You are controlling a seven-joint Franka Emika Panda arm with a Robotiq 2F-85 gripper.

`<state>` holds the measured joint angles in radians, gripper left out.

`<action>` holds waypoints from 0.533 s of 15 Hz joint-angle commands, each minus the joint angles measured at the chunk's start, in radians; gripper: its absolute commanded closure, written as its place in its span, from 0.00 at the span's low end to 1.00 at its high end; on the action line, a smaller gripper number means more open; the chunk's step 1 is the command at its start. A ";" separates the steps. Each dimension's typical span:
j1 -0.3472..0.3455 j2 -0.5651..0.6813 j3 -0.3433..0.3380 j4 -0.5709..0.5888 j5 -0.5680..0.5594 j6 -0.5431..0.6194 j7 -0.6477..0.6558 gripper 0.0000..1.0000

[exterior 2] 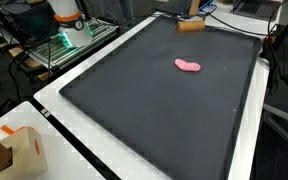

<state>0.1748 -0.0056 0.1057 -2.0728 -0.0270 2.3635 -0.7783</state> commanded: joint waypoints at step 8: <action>-0.017 -0.005 0.011 0.016 0.055 -0.019 -0.062 0.51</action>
<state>0.1688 -0.0109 0.1057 -2.0594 0.0289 2.3469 -0.8419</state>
